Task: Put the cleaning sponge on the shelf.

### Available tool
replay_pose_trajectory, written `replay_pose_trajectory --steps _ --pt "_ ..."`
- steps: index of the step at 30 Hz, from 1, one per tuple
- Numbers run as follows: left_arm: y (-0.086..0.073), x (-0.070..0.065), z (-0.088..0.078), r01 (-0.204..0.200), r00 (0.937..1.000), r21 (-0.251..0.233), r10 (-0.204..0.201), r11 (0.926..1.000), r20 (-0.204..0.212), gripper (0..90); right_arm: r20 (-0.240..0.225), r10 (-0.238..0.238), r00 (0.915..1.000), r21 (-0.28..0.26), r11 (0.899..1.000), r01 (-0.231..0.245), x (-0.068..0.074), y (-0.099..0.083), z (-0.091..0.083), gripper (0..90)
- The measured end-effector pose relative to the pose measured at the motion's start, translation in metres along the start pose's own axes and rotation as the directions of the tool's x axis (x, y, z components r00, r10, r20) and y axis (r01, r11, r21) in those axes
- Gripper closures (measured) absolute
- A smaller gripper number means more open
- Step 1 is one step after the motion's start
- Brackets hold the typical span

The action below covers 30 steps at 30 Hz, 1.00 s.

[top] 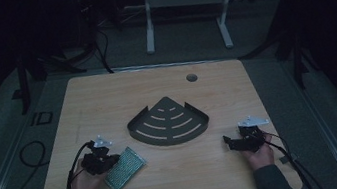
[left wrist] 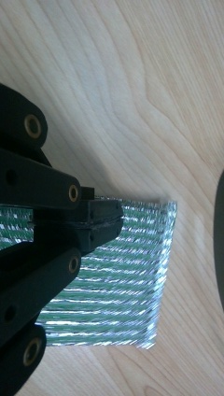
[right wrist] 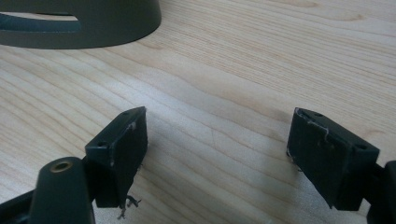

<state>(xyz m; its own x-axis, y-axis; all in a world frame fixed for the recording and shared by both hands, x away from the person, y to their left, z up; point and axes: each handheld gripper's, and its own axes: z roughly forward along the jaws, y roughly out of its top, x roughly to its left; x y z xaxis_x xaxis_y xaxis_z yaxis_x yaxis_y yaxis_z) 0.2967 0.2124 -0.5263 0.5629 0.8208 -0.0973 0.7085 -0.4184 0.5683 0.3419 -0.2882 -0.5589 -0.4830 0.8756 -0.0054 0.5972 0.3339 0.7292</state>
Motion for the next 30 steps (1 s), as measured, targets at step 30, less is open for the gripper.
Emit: replay_pose_trajectory --steps 30 --pt "0.002 0.016 -0.006 0.138 0.9903 0.091 -0.139 0.9863 0.008 76.3 0.0 -0.001 1.0 0.0 1.0 0.001 0.0 0.0 0.0 19.6"
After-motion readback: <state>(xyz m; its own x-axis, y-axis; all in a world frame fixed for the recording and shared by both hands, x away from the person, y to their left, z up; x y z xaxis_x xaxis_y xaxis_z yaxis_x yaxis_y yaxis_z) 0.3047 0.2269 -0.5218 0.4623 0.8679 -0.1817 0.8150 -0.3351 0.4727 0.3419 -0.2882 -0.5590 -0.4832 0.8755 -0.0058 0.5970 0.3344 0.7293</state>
